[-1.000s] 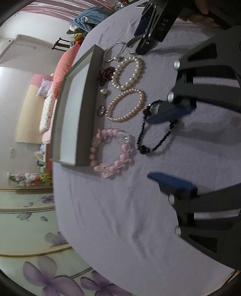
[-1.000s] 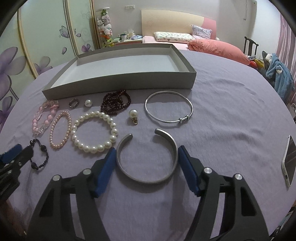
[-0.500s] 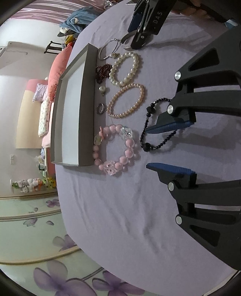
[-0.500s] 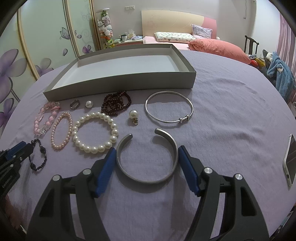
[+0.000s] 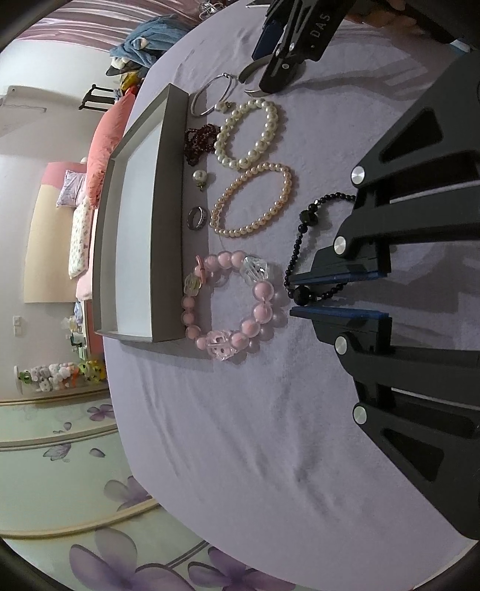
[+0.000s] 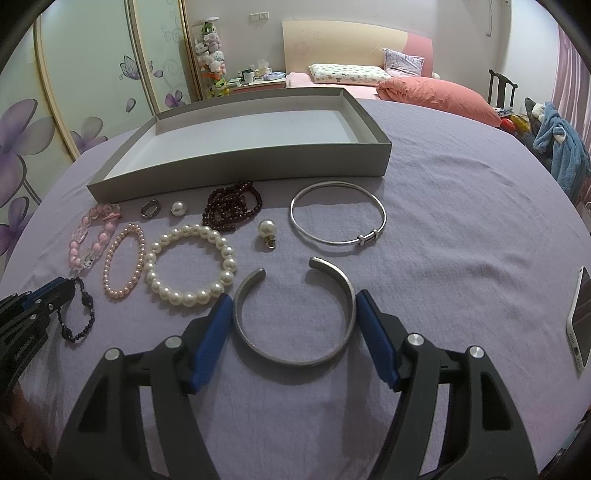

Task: Organize jewelry
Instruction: 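Grasp the black beaded bracelet with the left tool while the right tool grasps the silver cuff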

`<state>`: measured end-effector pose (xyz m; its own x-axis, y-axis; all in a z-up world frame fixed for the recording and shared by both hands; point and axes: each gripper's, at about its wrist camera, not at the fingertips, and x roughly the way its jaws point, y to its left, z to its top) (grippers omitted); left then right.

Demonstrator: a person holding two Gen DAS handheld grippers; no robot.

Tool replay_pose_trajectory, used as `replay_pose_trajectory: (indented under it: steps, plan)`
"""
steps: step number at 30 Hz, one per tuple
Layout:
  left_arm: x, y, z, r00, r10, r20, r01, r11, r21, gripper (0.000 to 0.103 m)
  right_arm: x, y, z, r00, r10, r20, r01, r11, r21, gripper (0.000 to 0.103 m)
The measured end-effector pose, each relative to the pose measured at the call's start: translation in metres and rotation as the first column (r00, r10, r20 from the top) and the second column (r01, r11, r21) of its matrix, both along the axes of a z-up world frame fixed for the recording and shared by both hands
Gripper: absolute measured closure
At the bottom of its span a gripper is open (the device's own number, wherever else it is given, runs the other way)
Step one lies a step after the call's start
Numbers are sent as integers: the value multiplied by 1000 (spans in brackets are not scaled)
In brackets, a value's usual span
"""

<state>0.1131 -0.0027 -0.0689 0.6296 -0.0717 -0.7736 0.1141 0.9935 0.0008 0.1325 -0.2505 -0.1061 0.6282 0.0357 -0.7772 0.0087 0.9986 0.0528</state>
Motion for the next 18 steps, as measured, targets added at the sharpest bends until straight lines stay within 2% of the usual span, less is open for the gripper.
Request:
replay_pose_trajectory:
  steps: [5, 12, 18]
  plan:
    - [-5, 4, 2, 1000, 4, 17, -3, 1000, -19, 91, -1, -3, 1, 1000, 2, 7, -2, 1000, 21, 37]
    - [-16, 11, 20, 995, 2, 101, 3, 999, -53, 91, -8, -9, 5, 999, -8, 37, 5, 997, 71, 37]
    - [-25, 8, 37, 982, -9, 190, 23, 997, -72, 91, -21, -12, 24, 989, -16, 149, 4, 997, 83, 37]
